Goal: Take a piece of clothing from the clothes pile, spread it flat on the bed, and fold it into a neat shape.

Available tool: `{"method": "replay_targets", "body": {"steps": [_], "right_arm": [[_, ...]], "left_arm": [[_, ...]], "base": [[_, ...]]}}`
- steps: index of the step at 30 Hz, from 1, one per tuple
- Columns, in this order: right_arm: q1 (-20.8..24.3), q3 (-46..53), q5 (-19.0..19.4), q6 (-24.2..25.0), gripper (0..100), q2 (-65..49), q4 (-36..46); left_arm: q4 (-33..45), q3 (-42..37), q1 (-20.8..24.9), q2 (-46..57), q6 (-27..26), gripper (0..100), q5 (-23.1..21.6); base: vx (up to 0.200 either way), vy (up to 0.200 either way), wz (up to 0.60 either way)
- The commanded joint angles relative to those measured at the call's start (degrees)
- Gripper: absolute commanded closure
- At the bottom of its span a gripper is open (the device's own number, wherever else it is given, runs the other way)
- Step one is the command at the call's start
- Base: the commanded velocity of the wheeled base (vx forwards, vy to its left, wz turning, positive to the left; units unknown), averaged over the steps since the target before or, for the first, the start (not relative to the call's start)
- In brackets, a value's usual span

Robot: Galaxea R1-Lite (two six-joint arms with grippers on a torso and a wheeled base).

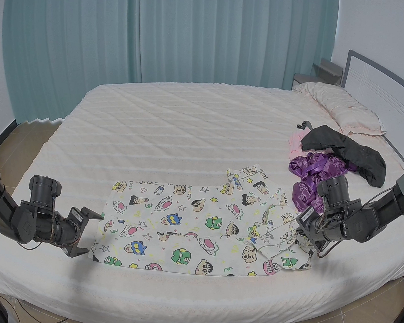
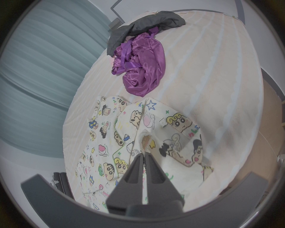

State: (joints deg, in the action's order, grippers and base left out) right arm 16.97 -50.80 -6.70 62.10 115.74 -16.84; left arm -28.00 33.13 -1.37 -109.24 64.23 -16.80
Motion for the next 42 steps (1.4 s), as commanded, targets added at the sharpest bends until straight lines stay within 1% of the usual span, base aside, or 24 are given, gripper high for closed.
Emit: {"method": "replay_targets", "body": {"steps": [1, 4, 11, 17, 21, 27, 28, 32, 35, 38, 42], "right_arm": [[2.5, 1.6, -0.1, -0.4, 100, -5.9, 1.6], [3.7, 3.6, -0.4, -1.4, 100, -8.0, 1.8], [6.1, 8.2, -5.4, -4.4, 100, -9.5, 1.6], [8.3, 11.4, -6.6, -4.4, 100, -9.4, 1.2], [9.0, 12.5, -8.2, -4.4, 100, -9.4, 1.2], [9.7, 14.1, -8.7, -4.4, 100, -9.6, 1.2], [9.7, 14.5, -8.7, -4.4, 0, -9.7, 1.2], [11.3, 18.1, -7.9, -6.2, 0, -12.6, 1.5], [11.5, 19.4, -7.6, -7.6, 0, -14.0, 1.3], [11.3, 18.9, -7.5, -7.7, 0, -14.8, 1.3], [11.2, 15.6, -7.4, -8.0, 0, -14.8, 1.2]], "left_arm": [[0.0, -0.1, 0.0, -0.2, 0.0, 0, 0.0], [0.0, -0.1, 0.1, -0.3, 0.0, 0, 0.0], [0.0, -0.2, 0.2, -0.3, 0.0, 0, 0.0], [0.0, -0.3, 0.3, -0.3, 0.0, 0, -0.1], [0.0, -0.2, 0.3, -0.3, 0.0, 0, 0.0], [0.0, -0.2, 0.3, -0.4, 0.0, 0, 0.0], [0.0, -0.2, 0.3, -0.4, 0.0, 0, 0.0], [0.0, -0.2, 0.3, -0.4, 0.0, 0, 0.0], [0.0, -0.2, 0.3, -0.4, 0.0, 0, 0.0], [0.0, -0.2, 0.3, -0.4, 0.0, 0, 0.0], [0.0, -0.3, 0.3, -0.4, 0.0, 0, 0.0]], "base": [[0.0, 0.0, 0.0], [0.0, 0.0, 0.0], [0.0, 0.0, 0.0], [0.0, 0.0, 0.0], [0.0, 0.0, 0.0], [0.0, 0.0, 0.0], [0.0, 0.0, 0.0], [0.0, 0.0, 0.0], [0.0, 0.0, 0.0], [0.0, 0.0, 0.0], [0.0, 0.0, 0.0]]}}
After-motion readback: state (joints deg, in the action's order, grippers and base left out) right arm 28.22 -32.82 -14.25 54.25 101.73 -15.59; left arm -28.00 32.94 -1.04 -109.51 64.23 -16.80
